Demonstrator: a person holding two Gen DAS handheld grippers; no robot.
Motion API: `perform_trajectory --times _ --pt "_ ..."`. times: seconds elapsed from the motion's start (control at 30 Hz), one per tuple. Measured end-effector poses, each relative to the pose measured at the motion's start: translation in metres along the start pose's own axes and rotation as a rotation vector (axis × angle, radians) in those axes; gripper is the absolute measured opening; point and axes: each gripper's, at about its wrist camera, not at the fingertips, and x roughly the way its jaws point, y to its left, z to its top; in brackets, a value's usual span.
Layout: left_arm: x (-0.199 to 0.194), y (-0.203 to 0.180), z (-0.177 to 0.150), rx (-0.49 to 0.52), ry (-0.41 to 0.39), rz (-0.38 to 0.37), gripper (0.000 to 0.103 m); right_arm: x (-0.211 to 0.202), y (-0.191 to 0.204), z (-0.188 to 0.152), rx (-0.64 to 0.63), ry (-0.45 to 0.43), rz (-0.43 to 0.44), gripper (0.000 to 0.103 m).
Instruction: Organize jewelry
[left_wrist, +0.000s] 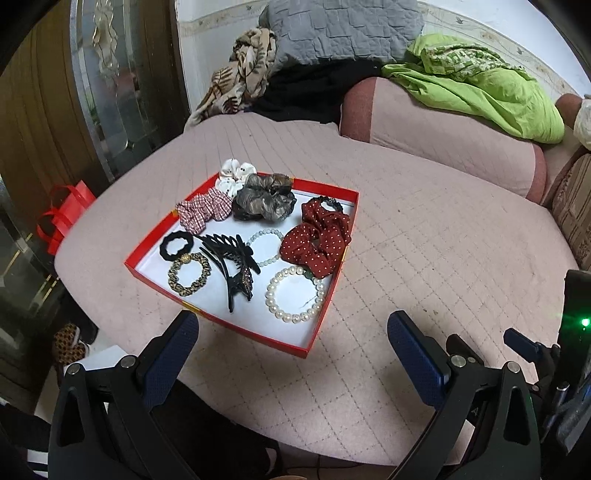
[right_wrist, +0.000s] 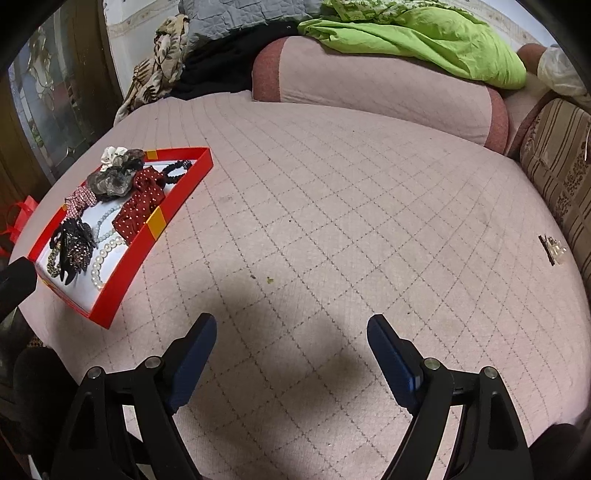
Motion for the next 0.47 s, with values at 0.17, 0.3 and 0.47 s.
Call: perform_trajectory --times 0.17,0.3,0.47 --pt "-0.011 -0.016 -0.001 0.041 -0.013 0.022 0.102 -0.017 -0.008 0.001 0.002 -0.061 0.009 0.087" --pt "-0.016 -0.031 0.001 0.075 -0.013 0.008 0.102 -0.026 -0.018 0.001 0.017 -0.09 0.006 0.088" --pt "-0.02 -0.049 0.006 0.12 -0.039 -0.008 0.102 -0.026 -0.033 0.001 0.046 -0.085 0.01 0.089"
